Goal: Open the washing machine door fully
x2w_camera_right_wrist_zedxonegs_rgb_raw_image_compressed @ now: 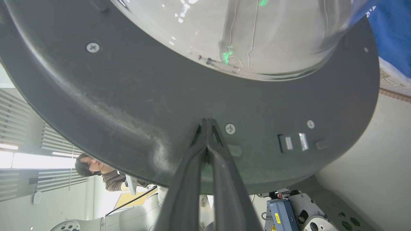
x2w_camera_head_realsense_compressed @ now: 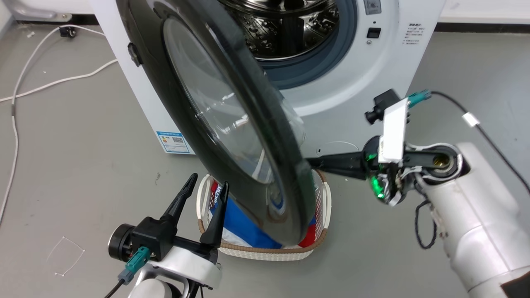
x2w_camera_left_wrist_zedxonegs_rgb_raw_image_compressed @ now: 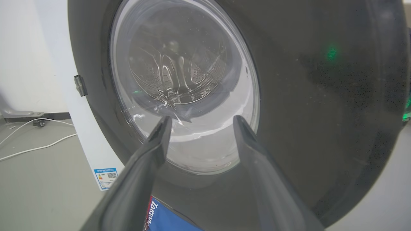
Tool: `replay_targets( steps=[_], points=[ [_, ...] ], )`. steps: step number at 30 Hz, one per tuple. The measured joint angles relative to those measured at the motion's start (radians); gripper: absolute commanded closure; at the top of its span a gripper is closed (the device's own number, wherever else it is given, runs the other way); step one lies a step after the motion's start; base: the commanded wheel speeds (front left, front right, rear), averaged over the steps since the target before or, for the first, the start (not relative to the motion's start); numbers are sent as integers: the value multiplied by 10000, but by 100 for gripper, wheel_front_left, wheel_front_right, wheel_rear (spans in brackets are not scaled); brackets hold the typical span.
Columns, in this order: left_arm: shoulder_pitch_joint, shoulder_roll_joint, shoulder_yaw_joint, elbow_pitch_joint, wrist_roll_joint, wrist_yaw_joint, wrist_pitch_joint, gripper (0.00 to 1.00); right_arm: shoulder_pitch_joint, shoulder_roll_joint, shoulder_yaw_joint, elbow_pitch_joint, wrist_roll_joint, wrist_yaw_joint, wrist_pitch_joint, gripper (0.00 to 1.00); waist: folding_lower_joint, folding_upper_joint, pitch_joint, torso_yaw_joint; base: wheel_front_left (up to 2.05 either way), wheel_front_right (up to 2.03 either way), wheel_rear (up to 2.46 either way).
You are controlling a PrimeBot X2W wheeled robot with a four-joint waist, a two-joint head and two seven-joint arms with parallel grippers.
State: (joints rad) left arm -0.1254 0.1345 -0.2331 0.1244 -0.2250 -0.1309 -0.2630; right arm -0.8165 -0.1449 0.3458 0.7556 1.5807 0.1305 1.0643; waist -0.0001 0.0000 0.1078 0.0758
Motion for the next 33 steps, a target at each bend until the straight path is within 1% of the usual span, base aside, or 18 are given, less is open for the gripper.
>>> replay_targets(
  steps=[4,8,12,15,20,21,22,24,29,30,31,32,33],
  points=[
    [34,4,-2,100,-71,0,0,0,426,222,65,-293,54,0,-111,100,0,0,-150,111,0,0,0],
    [108,-44,19,148,-144,0,0,0,828,314,56,-412,178,0,-257,100,0,0,-291,231,0,0,0],
    [207,-79,50,234,-157,0,0,0,1138,395,75,-543,219,0,-389,100,0,1,-402,239,0,0,0],
    [294,-109,73,265,-157,0,0,0,1422,470,-21,-757,307,0,-734,100,0,0,-486,196,0,0,0],
    [379,-121,88,322,-155,0,0,0,1953,454,-554,-1342,284,0,-2017,100,0,0,-666,112,0,0,0],
    [379,-121,88,322,-155,0,0,0,1953,454,-554,-1342,284,0,-2017,100,0,0,-666,112,0,0,0],
    [404,-121,134,328,-155,0,0,0,2263,370,-965,-1714,201,0,-2888,100,0,0,-759,70,0,0,0],
    [454,-123,182,347,-151,0,0,0,2624,267,-1406,-2130,171,0,-3708,100,0,0,-846,23,0,0,0],
    [638,-121,359,347,-117,0,0,0,4017,44,-2290,-3279,-17,0,-5371,100,0,0,-1036,-120,0,0,0],
    [662,-119,397,347,-96,0,0,0,4332,12,-2447,-3547,-48,0,-5630,100,1,0,-1064,-155,0,0,0],
    [662,-119,397,347,-96,0,0,0,4332,12,-2447,-3547,-48,0,-5630,100,1,0,-1064,-155,0,0,0],
    [744,-123,458,345,-92,0,0,0,4973,36,-2834,-4059,44,0,-6148,100,0,0,-1102,-232,0,0,0],
    [782,-125,493,353,-90,0,0,0,5304,21,-2943,-4312,-19,0,-6376,100,1,0,-1116,-266,0,0,0]
  ],
)
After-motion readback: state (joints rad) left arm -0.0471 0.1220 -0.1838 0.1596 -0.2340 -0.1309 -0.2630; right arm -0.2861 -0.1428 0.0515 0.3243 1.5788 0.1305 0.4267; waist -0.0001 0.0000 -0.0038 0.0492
